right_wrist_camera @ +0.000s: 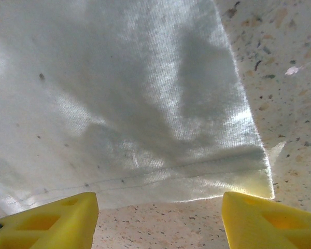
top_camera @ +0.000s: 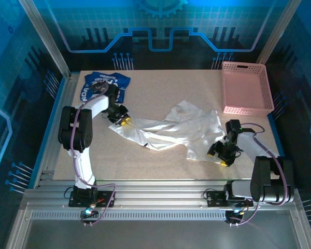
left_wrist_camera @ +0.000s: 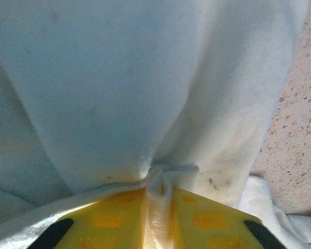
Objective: Fold and stack the t-shirts
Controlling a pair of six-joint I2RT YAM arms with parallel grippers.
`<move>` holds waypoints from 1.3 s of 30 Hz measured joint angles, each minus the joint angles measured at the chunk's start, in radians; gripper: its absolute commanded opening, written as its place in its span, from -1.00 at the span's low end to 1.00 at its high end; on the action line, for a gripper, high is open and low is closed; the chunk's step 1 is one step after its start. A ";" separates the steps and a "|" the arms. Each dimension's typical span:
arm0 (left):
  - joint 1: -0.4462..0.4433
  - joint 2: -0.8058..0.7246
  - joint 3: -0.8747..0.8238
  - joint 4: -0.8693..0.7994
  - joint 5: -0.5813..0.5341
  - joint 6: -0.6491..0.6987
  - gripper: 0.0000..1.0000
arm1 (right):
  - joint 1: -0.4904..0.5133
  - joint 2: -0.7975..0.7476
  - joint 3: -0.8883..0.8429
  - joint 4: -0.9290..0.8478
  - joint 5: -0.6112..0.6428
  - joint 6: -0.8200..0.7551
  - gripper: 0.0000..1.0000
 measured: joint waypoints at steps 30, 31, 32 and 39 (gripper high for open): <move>0.000 -0.402 -0.160 -0.009 -0.007 0.026 -1.00 | -0.005 -0.169 0.000 -0.145 0.080 0.138 0.33; 0.000 -0.403 -0.169 -0.010 -0.007 0.028 -1.00 | -0.005 -0.146 -0.007 -0.123 0.080 0.144 0.32; 0.000 -0.403 -0.179 -0.008 -0.007 0.029 -1.00 | -0.005 -0.122 -0.016 -0.100 0.079 0.149 0.31; 0.005 -0.433 -0.300 -0.007 -0.041 0.032 -0.98 | -0.006 -0.053 -0.046 -0.003 0.080 0.163 0.26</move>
